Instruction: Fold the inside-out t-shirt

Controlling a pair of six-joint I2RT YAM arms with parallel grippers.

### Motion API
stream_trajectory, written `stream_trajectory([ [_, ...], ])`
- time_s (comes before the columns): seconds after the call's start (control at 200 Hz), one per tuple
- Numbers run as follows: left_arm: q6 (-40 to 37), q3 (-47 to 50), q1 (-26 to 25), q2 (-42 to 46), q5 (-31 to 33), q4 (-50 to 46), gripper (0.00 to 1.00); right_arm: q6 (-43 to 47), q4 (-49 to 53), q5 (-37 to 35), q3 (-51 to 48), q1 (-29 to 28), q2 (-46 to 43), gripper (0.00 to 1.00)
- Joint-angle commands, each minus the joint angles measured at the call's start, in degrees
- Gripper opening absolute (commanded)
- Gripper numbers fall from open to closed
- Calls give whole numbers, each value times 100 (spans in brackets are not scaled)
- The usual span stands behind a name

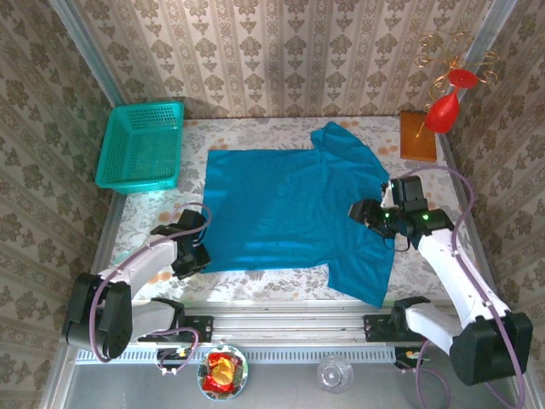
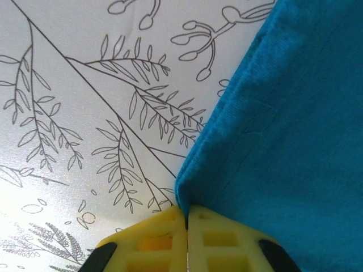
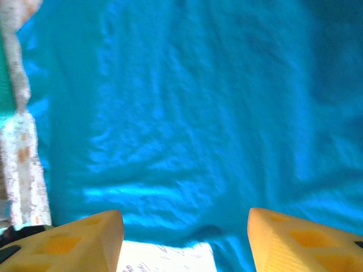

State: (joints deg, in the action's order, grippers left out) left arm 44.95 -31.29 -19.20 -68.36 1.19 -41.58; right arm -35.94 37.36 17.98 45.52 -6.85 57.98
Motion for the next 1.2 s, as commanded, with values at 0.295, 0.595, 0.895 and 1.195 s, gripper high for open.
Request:
stream_trajectory([
  [0.295, -62, -9, 4, 566, 134, -140, 0, -2166, 2798, -1964, -1249, -79, -1837, 59],
  [0.595, -35, -132, 4, 735, -5, -218, 0, -3575, 3032, -1716, -2038, -264, -2219, 51],
  [0.895, 5, -36, 9, 921, -76, -212, 0, -3724, 2759, -1723, -1895, -303, -1339, 48],
  [1.195, 58, 42, 0, 1060, -143, -131, 1, -4172, 2354, -1657, -1874, -364, -560, 48],
])
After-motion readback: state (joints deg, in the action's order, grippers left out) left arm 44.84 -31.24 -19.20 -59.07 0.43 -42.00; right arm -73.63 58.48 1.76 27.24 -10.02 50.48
